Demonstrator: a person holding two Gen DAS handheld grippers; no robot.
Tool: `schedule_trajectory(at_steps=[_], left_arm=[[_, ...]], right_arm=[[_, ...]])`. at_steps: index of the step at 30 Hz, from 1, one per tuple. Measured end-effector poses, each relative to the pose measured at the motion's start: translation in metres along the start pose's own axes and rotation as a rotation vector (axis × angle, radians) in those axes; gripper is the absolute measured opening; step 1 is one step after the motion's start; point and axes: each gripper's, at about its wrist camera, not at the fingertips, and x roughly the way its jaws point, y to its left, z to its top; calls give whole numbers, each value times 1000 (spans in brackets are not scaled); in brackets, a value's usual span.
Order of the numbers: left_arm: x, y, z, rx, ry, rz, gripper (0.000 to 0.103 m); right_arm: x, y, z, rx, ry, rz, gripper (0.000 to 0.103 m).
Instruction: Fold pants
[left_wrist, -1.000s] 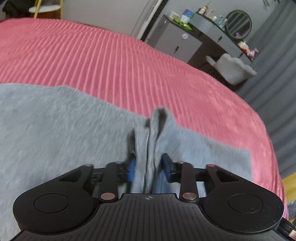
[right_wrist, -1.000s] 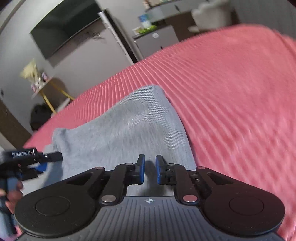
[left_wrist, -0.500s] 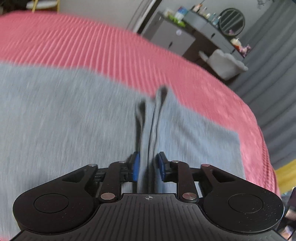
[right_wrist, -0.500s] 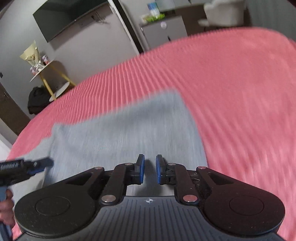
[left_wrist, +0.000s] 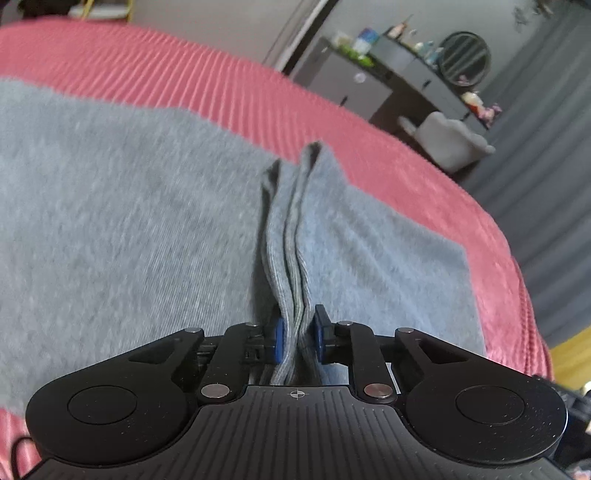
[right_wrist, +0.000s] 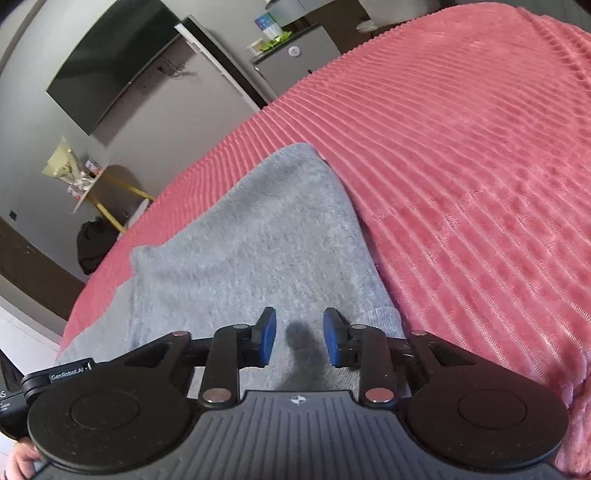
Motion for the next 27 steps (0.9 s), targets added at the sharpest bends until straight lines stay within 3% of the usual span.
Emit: schedule_trajectory(at_steps=[3,5,11,16,21,24,27], left_arm=[[-7,-2,1,29,-27,-2,18],[-11,-2,0,23,-37,-8,17],[-27,9,1,-38,-64,-41,17],[-41,15,2,-90,-94,-44,17],[-52,21,3,-107,-129,-26,17],[-48,26,3,-128,-111,-14,17],[-38,23,0,-104,-63,43,17]], right_arm=[[-10,1,-5,10,-13,29,46],[-16,2,-9,29,4,37,47],[-29,3,-29,130,103,78,56],[-13,-1,-43,212,221,116,60],[-8,-11,-34,305,103,154,59],[-4,-17,-31,309,58,96,46],[0,-24,-35,325,57,24,12]])
